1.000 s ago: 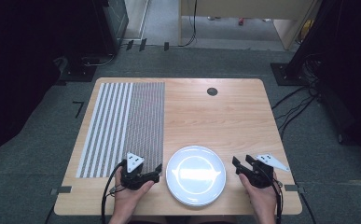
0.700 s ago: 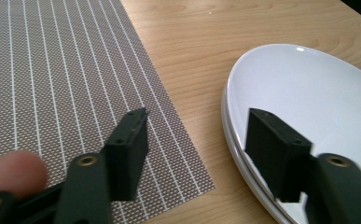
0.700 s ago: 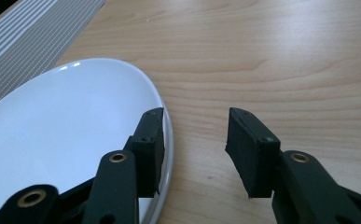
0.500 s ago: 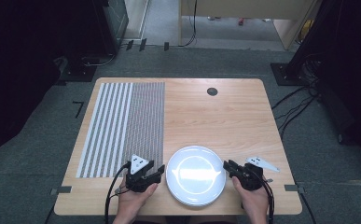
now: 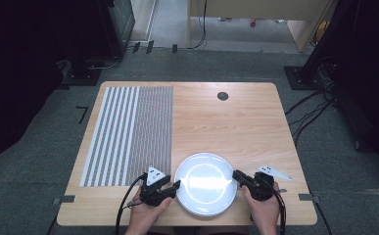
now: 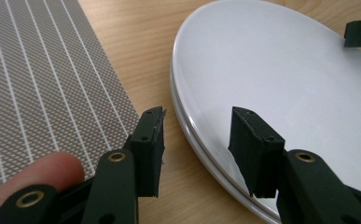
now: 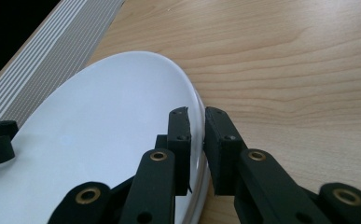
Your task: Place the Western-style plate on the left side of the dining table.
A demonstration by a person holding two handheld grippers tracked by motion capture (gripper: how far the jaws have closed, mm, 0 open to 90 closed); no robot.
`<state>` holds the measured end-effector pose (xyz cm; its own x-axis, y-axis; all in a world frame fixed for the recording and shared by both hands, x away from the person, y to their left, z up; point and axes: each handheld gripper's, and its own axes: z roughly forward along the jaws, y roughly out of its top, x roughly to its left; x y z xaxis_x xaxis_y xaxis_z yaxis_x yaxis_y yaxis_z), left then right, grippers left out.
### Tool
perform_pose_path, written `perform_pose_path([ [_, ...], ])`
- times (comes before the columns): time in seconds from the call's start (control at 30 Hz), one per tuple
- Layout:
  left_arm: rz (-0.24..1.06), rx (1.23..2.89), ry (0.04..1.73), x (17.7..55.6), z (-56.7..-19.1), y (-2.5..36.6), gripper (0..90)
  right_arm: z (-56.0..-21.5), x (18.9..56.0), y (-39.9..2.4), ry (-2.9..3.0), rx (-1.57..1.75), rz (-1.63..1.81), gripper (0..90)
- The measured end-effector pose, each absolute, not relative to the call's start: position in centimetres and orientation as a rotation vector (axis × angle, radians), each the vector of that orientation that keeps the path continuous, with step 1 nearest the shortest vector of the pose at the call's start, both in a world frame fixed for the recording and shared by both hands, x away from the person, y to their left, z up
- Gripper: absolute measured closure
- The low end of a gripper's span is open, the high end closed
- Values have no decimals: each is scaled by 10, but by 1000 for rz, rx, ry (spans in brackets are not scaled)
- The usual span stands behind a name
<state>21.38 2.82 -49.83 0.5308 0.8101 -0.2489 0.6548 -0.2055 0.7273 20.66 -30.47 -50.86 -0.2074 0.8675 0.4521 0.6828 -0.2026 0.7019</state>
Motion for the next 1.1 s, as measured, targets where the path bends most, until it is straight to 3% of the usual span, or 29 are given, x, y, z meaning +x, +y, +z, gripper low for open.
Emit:
perform_pose_path([
  [0.37, 134, 1947, 1192, 214, -503, 26, 548, -509, 206, -303, 1841, 1827, 1370, 814],
  [1.1, 83, 1898, 1236, 218, -502, 36, 578, -513, 206, -293, 1858, 1827, 1440, 799],
])
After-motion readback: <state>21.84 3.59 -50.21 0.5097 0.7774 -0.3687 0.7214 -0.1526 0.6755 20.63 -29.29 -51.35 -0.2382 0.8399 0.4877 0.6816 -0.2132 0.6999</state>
